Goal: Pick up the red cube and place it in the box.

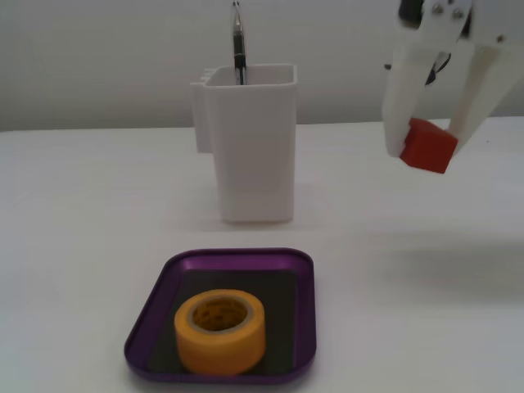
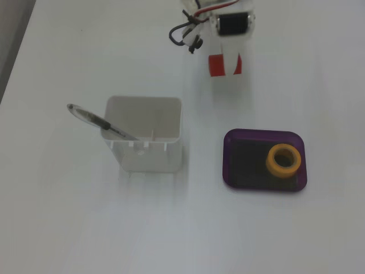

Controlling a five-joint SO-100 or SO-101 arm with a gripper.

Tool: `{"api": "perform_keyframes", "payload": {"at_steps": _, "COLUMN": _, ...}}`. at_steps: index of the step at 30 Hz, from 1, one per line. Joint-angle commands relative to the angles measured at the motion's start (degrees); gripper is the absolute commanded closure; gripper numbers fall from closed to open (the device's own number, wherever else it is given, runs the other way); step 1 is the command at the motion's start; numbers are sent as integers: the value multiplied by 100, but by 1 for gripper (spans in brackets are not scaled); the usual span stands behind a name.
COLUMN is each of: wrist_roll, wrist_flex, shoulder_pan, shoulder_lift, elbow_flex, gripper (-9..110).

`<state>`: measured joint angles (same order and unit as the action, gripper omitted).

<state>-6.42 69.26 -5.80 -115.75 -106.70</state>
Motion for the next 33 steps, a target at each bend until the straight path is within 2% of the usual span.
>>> {"api": "perform_keyframes", "payload": {"at_steps": 1, "wrist_roll": 272, "wrist_flex": 70, "shoulder_pan": -580, "shoulder_lift": -650, "elbow_flex": 193, "gripper": 102}}
{"api": "perform_keyframes", "payload": {"at_steps": 11, "wrist_roll": 598, "wrist_flex": 44, "shoulder_pan": -949, "shoulder_lift": -694, "elbow_flex": 193, "gripper": 102}}
{"api": "perform_keyframes", "payload": {"at_steps": 16, "wrist_roll": 984, "wrist_flex": -519, "shoulder_pan": -1099, "shoulder_lift": -580, "elbow_flex": 202, "gripper": 102}}
{"api": "perform_keyframes", "payload": {"at_steps": 22, "wrist_roll": 1248, "wrist_flex": -932, "shoulder_pan": -1380, "shoulder_lift": 431, "elbow_flex": 404, "gripper": 102}}
{"api": "perform_keyframes", "payload": {"at_steps": 33, "wrist_roll": 1521, "wrist_flex": -1063, "shoulder_pan": -1310, "shoulder_lift": 2496, "elbow_flex": 2399, "gripper": 102}}
